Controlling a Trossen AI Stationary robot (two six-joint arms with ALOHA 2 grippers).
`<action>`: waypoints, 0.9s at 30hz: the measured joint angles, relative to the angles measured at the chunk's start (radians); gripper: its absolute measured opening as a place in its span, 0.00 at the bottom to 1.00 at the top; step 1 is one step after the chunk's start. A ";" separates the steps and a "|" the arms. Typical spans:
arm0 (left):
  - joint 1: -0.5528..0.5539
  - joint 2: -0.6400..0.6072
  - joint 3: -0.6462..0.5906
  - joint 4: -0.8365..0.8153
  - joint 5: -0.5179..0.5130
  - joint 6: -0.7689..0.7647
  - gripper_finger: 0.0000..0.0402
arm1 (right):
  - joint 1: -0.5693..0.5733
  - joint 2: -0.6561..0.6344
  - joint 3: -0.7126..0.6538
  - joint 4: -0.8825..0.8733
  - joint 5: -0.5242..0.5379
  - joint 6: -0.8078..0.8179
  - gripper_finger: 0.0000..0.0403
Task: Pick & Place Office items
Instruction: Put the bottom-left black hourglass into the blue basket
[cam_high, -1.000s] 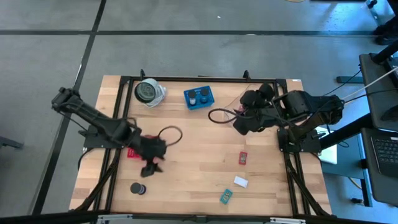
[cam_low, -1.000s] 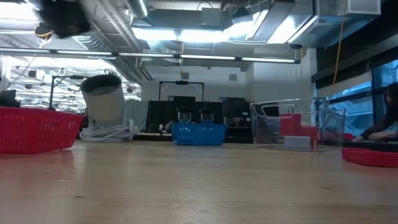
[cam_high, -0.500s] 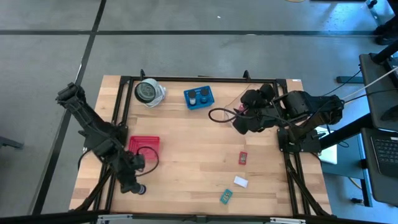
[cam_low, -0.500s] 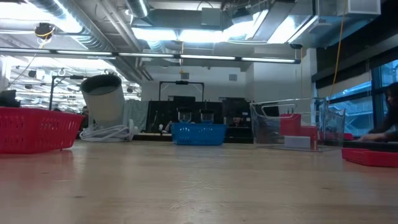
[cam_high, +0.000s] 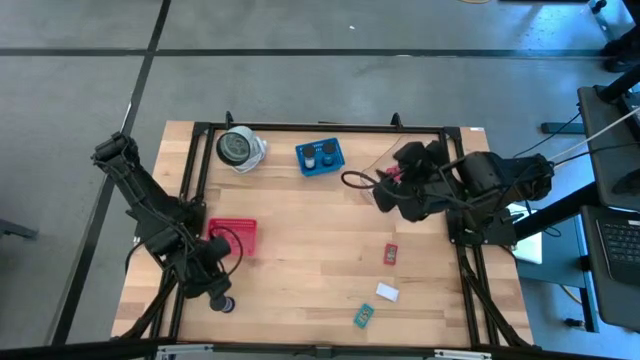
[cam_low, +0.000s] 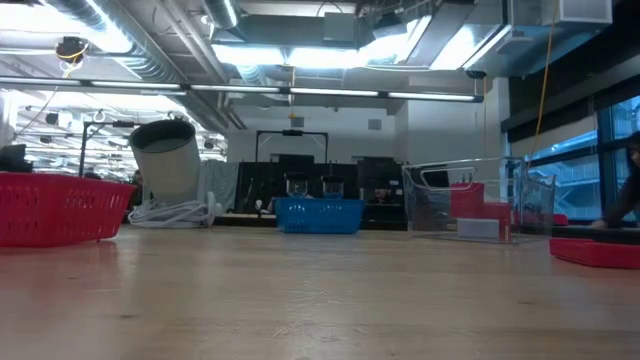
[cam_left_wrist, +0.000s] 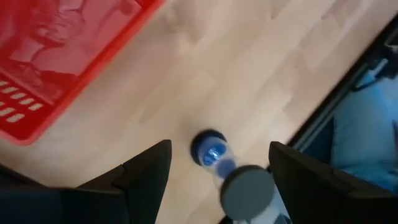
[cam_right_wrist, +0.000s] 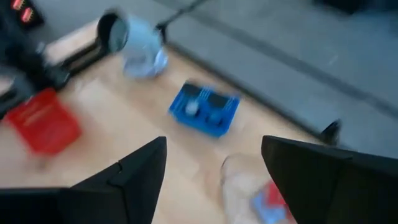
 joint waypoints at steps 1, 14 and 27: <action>0.000 0.000 0.000 -0.011 -0.003 -0.002 0.66 | 0.008 0.000 0.000 0.000 0.049 -0.001 0.65; 0.000 0.000 0.000 -0.021 -0.004 0.026 0.66 | 0.088 0.000 0.000 0.009 0.254 0.093 0.48; -0.003 0.000 0.000 -0.016 -0.046 0.023 0.66 | 0.089 0.020 0.000 0.065 -0.221 -0.027 0.42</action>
